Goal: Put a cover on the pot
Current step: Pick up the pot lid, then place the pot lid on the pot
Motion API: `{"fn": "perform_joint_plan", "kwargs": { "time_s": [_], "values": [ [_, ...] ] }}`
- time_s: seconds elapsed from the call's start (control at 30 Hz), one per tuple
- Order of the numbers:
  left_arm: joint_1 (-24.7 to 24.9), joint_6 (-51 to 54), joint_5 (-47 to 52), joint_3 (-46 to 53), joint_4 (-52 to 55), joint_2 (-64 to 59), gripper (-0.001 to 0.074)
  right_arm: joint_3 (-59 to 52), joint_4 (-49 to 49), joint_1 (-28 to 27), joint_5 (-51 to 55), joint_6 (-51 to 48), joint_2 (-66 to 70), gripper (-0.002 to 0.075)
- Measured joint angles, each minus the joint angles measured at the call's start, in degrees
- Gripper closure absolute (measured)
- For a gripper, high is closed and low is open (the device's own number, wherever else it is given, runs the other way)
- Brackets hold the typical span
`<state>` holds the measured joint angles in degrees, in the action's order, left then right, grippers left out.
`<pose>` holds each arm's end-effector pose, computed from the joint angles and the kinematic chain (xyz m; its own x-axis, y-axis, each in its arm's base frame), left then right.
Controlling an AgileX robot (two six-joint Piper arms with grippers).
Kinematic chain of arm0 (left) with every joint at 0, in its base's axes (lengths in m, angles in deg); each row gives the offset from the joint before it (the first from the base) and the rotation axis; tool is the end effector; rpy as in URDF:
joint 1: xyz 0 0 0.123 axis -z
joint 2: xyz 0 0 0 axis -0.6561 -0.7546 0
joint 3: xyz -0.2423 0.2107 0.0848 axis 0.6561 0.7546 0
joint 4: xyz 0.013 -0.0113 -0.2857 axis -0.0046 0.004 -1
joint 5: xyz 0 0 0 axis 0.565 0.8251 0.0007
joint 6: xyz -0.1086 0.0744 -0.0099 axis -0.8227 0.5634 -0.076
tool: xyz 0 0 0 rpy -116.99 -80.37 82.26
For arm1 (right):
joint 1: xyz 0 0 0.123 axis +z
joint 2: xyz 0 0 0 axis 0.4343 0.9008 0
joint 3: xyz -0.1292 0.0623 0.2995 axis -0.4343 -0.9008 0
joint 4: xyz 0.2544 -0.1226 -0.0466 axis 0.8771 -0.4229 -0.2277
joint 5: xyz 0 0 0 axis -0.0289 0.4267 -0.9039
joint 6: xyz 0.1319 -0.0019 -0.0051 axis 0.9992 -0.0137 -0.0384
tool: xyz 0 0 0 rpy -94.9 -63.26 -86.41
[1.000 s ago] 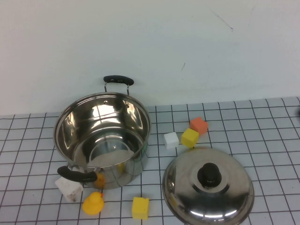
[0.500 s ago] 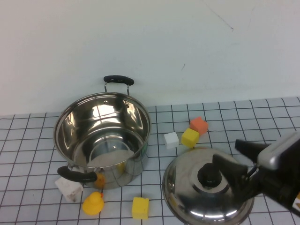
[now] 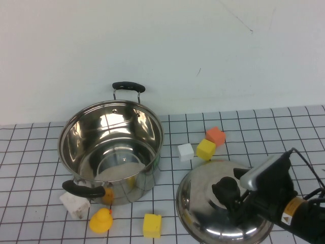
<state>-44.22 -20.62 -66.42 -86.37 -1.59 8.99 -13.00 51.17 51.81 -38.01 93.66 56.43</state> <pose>0.0807 -0.0015 0.1691 -0.2186 -0.3502 -0.9108 -0.0903 0.9366 -0.3385 0.2958 0.1837 0.0867 -0.2600 -0.1698 -0.9506 -0.6603 0.7495 0.0467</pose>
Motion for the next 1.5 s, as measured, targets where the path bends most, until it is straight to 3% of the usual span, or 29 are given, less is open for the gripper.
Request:
{"fn": "perform_joint_plan", "kwargs": {
  "time_s": [0.23,0.33,0.43,0.7,0.93,1.07,1.2,1.5],
  "values": [
    [0.00,0.00,0.00,0.00,0.00,0.00,0.0738,4.57,1.14,0.00,-0.09,-0.11,6.89,0.0209],
    [0.00,0.13,0.00,0.00,0.00,0.00,0.0738,5.04,1.97,0.10,-0.09,0.28,7.45,0.0270],
    [0.00,0.22,0.00,0.00,0.00,0.00,0.0738,5.08,2.37,0.10,-0.22,2.38,7.45,0.0381],
    [0.00,0.22,0.00,0.00,0.00,0.00,0.0738,2.14,-2.45,-1.10,0.21,6.34,3.49,0.0385],
    [0.00,0.22,0.00,0.00,0.00,0.00,0.0738,1.40,-10.52,-3.59,3.87,10.49,-16.89,0.0385],
    [0.00,0.22,0.00,0.00,0.00,0.00,0.0737,10.21,-14.08,-0.96,23.00,15.72,-29.14,0.0385],
    [0.00,0.22,0.00,0.00,0.00,0.00,0.0738,21.78,-14.98,4.97,40.09,17.31,-30.12,0.0385],
    [0.00,0.22,0.00,0.00,0.00,0.00,0.0738,47.32,-8.80,14.51,45.52,17.53,-9.68,0.0385]
  ]
}}
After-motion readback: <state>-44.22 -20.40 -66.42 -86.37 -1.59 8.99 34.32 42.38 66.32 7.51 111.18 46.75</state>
